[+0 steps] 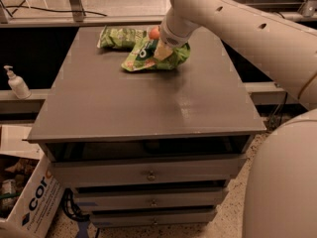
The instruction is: Move green rice chip bag near green jalapeno chip bag
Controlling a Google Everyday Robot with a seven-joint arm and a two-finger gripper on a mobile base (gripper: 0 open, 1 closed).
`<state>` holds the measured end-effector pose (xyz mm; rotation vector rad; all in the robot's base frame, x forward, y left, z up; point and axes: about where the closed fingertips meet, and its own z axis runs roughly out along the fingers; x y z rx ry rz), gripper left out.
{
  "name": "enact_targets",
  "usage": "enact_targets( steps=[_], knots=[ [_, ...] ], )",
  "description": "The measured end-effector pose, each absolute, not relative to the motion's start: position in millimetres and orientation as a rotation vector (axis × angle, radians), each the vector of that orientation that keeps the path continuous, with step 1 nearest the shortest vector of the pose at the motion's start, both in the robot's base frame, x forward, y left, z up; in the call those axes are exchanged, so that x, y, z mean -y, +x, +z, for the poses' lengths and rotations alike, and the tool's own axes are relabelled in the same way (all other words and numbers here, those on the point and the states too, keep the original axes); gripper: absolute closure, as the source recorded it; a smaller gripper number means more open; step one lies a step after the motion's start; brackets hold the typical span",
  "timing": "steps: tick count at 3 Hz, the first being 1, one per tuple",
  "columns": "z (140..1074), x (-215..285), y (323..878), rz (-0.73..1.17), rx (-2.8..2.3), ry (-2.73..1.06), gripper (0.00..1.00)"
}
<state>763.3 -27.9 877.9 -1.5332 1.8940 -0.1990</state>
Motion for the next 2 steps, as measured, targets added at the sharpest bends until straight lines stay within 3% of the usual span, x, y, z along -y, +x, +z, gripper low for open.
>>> enact_targets(
  steps=[1,2],
  knots=[
    [869.8,24.2,768.7,-0.178,-1.911,-1.541,0.83],
    [870.7,24.2,768.7,-0.178,-1.911,-1.541,0.59]
  ],
)
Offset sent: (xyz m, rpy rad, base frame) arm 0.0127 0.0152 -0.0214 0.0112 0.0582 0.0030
